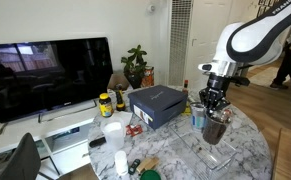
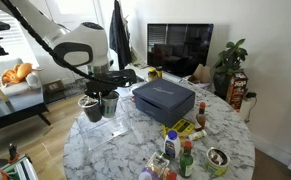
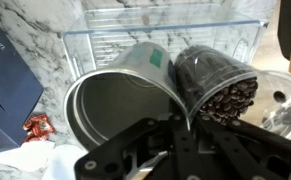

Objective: Pick up the clear cup with beans in it and the silver cup simultaneously and put them in the clear storage container

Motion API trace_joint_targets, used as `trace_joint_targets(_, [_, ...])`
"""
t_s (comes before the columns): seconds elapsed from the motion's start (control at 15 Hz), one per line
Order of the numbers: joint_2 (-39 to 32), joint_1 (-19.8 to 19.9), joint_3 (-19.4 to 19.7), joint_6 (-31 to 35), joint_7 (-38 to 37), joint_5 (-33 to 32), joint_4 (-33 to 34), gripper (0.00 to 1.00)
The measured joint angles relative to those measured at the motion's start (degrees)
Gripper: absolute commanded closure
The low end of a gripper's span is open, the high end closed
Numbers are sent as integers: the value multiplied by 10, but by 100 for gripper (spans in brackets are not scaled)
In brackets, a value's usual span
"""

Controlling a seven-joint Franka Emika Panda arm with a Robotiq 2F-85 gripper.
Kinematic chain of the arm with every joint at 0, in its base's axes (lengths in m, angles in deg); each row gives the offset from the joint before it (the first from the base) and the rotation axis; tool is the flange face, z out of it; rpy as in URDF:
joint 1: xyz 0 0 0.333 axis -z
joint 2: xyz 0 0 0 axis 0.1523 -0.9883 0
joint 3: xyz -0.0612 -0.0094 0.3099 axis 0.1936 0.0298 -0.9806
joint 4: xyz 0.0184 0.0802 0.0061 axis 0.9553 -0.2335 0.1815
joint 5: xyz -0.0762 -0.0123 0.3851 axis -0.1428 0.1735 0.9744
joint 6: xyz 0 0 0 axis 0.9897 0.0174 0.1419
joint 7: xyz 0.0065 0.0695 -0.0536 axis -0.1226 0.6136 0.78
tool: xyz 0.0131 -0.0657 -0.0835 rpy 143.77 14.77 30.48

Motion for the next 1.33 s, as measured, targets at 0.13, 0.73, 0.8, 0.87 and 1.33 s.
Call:
trace_joint_targets(0.13, [-23,-3,0,26,9,28,0,98])
trace_joint_targets(0.73, [-113,-2,-42,102,47,119,4,98])
trace_joint_targets(0.8, [-121,-2,-50,112,50,126,4,98])
trace_joint_targets(0.87, [-129,-2,-58,124,53,130,4,98])
trace_joint_targets(1.33, [-187,-3,-84,182,80,141,8,98])
